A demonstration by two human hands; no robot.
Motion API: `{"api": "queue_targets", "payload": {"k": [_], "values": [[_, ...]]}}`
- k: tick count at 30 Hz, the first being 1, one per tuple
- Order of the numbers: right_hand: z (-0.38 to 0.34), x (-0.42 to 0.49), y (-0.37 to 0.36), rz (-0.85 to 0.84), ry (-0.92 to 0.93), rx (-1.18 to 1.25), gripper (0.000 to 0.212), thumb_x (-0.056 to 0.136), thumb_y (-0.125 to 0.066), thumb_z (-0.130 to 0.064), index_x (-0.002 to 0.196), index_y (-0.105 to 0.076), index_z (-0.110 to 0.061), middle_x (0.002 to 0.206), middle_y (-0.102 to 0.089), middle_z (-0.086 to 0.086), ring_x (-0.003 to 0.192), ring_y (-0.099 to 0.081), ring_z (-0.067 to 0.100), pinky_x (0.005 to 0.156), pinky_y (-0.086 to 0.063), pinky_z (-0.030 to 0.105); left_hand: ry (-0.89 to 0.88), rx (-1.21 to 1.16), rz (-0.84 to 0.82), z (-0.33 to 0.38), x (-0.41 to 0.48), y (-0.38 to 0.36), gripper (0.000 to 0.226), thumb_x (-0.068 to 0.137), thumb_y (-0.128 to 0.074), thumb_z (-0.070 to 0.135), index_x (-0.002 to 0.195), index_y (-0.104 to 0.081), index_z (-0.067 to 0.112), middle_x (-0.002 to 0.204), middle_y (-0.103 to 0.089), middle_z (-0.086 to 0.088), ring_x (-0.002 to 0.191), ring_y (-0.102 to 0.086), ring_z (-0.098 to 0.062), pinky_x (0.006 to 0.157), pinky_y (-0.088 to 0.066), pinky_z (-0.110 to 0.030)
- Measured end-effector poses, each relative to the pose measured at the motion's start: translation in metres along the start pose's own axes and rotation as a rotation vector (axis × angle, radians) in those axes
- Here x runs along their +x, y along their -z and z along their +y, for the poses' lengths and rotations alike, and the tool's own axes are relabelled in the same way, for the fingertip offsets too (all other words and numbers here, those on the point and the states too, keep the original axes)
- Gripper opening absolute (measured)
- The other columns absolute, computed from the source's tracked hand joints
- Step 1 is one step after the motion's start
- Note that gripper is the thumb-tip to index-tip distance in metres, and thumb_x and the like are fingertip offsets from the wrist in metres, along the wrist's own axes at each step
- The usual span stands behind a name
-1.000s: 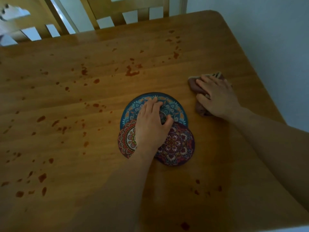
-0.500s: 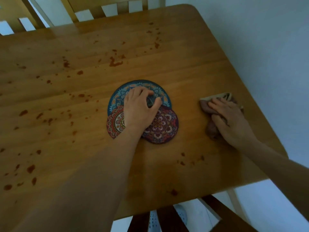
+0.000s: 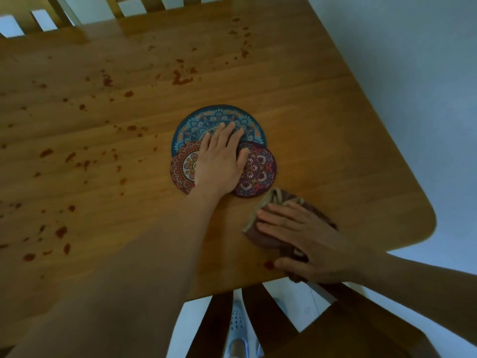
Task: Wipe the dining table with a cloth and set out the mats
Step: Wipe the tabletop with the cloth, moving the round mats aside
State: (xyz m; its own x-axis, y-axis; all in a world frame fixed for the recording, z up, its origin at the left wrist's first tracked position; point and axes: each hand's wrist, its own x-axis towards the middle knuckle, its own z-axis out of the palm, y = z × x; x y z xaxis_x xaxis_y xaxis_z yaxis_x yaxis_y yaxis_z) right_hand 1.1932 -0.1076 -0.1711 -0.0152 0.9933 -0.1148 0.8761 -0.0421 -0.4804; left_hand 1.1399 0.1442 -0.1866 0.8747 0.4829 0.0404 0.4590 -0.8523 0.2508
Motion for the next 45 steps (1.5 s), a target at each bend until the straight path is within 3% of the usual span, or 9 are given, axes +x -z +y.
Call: {"api": "queue_targets", "payload": {"k": [11,19,23,28,32,35,38,41,45], "values": [[-0.010,0.035,-0.006,-0.021,0.162,-0.057,0.062,0.094,-0.050,-0.053,0.148,-0.038,-0.025,0.159,-0.024,-0.008,0.149,-0.012,0.011,0.121,-0.009,0.043,0.015,0.042,-0.040,0.007,-0.003,0.008,0.053,0.105,-0.025,0.042,0.153,-0.028,0.017,0.162,-0.020,-0.003,0.150,-0.010,-0.022,0.122,-0.004,-0.042],[-0.024,0.042,-0.015,-0.142,0.394,-0.110,0.056,0.093,-0.049,-0.050,0.145,-0.040,-0.032,0.159,-0.023,-0.007,0.150,-0.006,0.014,0.120,0.007,0.036,0.051,0.023,-0.054,0.008,-0.007,0.005,0.052,0.105,-0.023,0.046,0.154,-0.025,0.028,0.163,-0.016,0.006,0.151,-0.004,-0.018,0.120,0.007,-0.048],[-0.008,0.027,-0.001,-0.212,0.441,-0.038,0.043,0.093,-0.056,-0.035,0.135,-0.054,-0.031,0.154,-0.036,-0.009,0.147,-0.019,0.011,0.121,-0.011,0.038,0.039,0.005,-0.061,0.004,-0.007,0.004,0.053,0.105,-0.022,0.048,0.154,-0.024,0.029,0.163,-0.015,0.007,0.151,-0.004,-0.017,0.121,0.005,-0.047],[0.017,0.005,0.045,-0.090,0.162,0.005,0.030,0.089,-0.062,-0.012,0.114,-0.071,-0.026,0.131,-0.060,-0.010,0.125,-0.048,0.012,0.106,-0.041,0.042,0.035,0.007,-0.048,0.003,-0.007,0.001,0.053,0.105,-0.021,0.049,0.154,-0.026,0.029,0.163,-0.016,0.007,0.151,-0.005,-0.017,0.121,0.002,-0.047],[0.021,0.010,0.084,0.234,-0.268,0.773,0.022,0.096,-0.055,-0.013,0.105,-0.072,-0.024,0.082,-0.071,-0.011,0.075,-0.068,0.012,0.061,-0.055,0.024,0.040,0.014,-0.022,0.004,-0.007,0.001,0.053,0.105,-0.022,0.049,0.153,-0.027,0.029,0.163,-0.018,0.007,0.151,-0.006,-0.016,0.121,0.001,-0.047],[0.033,0.018,0.093,0.472,-0.516,1.102,0.024,0.093,-0.059,-0.012,0.113,-0.068,-0.022,0.103,-0.072,-0.007,0.103,-0.067,0.017,0.080,-0.055,0.020,0.043,0.020,-0.004,0.007,-0.009,0.001,0.052,0.105,-0.023,0.047,0.153,-0.027,0.028,0.162,-0.019,0.007,0.151,-0.007,-0.016,0.121,0.002,-0.046],[0.047,0.017,0.084,0.613,-0.644,0.605,0.041,0.096,-0.055,-0.017,0.137,-0.051,-0.024,0.125,-0.060,-0.004,0.107,-0.056,0.016,0.091,-0.047,0.015,0.052,0.022,0.008,0.008,-0.010,0.001,0.052,0.105,-0.023,0.046,0.153,-0.028,0.028,0.162,-0.019,0.007,0.151,-0.007,-0.015,0.121,0.001,-0.047],[0.048,0.023,0.054,0.337,-0.528,0.226,0.045,0.100,-0.046,-0.036,0.144,-0.044,-0.025,0.155,-0.035,0.001,0.140,-0.029,0.015,0.118,-0.020,0.035,0.052,0.028,0.033,0.008,-0.011,-0.001,0.051,0.104,-0.025,0.046,0.152,-0.031,0.028,0.162,-0.021,0.007,0.151,-0.008,-0.016,0.121,-0.001,-0.047],[0.062,0.041,0.036,0.211,-0.355,-0.226,0.053,0.099,-0.036,-0.043,0.147,-0.040,-0.019,0.159,-0.026,0.003,0.148,-0.018,0.021,0.120,-0.012,0.045,0.055,0.036,0.055,0.008,-0.010,-0.001,0.051,0.104,-0.028,0.045,0.150,-0.035,0.027,0.161,-0.024,0.007,0.150,-0.011,-0.016,0.121,-0.004,-0.048]]}}
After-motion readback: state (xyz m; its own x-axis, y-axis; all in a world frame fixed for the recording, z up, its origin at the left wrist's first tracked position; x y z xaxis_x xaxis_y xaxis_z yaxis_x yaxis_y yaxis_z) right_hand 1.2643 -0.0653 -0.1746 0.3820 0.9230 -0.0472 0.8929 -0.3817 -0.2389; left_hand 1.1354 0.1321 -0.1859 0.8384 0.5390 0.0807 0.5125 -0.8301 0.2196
